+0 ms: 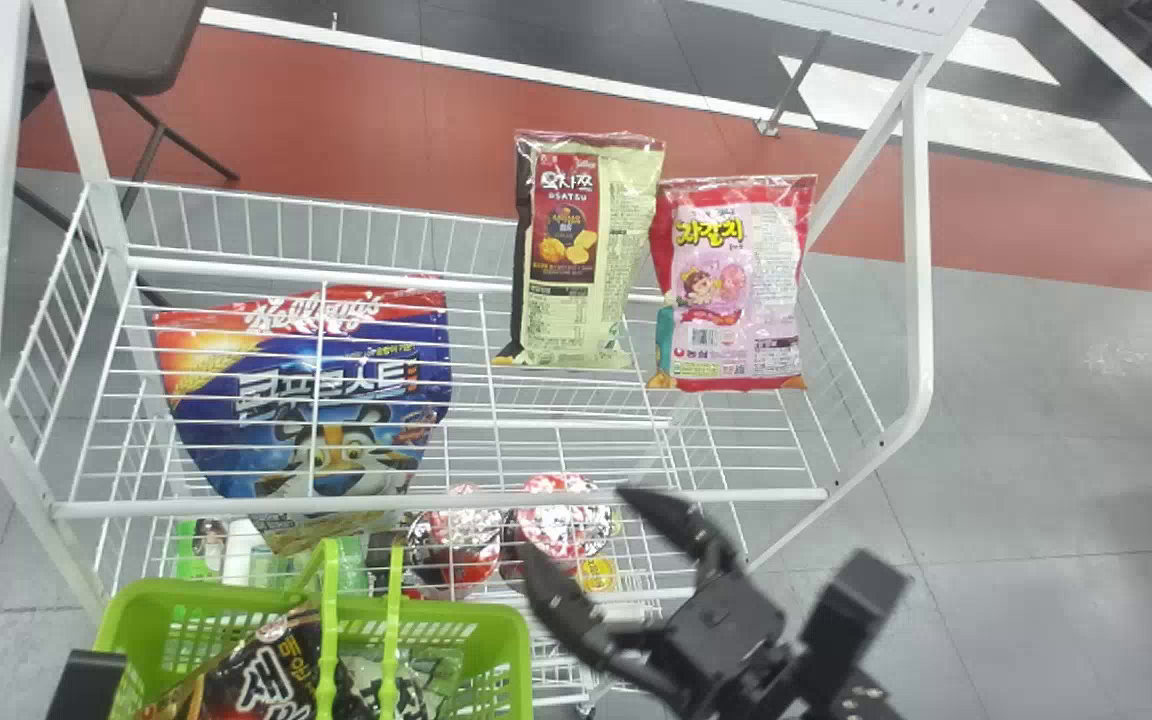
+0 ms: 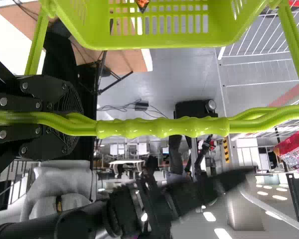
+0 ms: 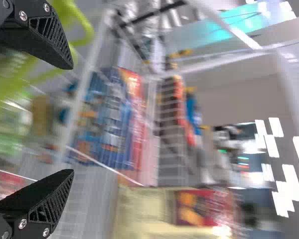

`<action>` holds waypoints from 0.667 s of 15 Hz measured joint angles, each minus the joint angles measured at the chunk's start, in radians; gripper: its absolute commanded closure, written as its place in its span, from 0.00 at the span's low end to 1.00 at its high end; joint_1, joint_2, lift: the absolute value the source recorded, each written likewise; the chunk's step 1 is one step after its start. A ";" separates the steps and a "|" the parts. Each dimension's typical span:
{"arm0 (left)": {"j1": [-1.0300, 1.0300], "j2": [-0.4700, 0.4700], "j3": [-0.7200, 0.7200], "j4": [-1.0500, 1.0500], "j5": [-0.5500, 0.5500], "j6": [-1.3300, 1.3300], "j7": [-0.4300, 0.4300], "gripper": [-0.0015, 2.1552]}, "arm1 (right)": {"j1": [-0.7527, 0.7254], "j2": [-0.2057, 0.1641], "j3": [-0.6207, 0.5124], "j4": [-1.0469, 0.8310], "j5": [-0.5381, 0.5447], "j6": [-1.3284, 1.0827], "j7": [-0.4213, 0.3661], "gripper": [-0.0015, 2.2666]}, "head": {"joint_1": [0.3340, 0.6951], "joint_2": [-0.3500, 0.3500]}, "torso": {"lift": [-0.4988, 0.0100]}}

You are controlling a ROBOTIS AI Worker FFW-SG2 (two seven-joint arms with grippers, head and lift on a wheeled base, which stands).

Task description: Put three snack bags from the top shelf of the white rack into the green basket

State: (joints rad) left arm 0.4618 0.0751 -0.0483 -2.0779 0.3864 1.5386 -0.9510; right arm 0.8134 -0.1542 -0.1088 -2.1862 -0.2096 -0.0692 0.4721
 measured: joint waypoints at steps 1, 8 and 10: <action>0.000 0.000 -0.001 0.001 0.000 -0.001 0.000 1.00 | -0.018 0.006 -0.008 0.005 -0.003 -0.057 -0.028 0.03 | 1.00 0.00 | 0.98; -0.001 0.005 -0.001 0.000 0.004 0.002 -0.005 1.00 | -0.321 0.042 0.012 0.152 0.059 0.025 -0.246 0.03 | 1.00 0.00 | 0.98; -0.001 0.007 0.003 -0.001 0.009 0.003 -0.011 1.00 | -0.384 0.045 0.003 0.192 0.082 0.064 -0.309 0.03 | 1.00 0.00 | 0.98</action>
State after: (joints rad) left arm 0.4604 0.0825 -0.0450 -2.0791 0.3950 1.5419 -0.9623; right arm 0.4297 -0.1092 -0.1054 -1.9946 -0.1276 -0.0053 0.1633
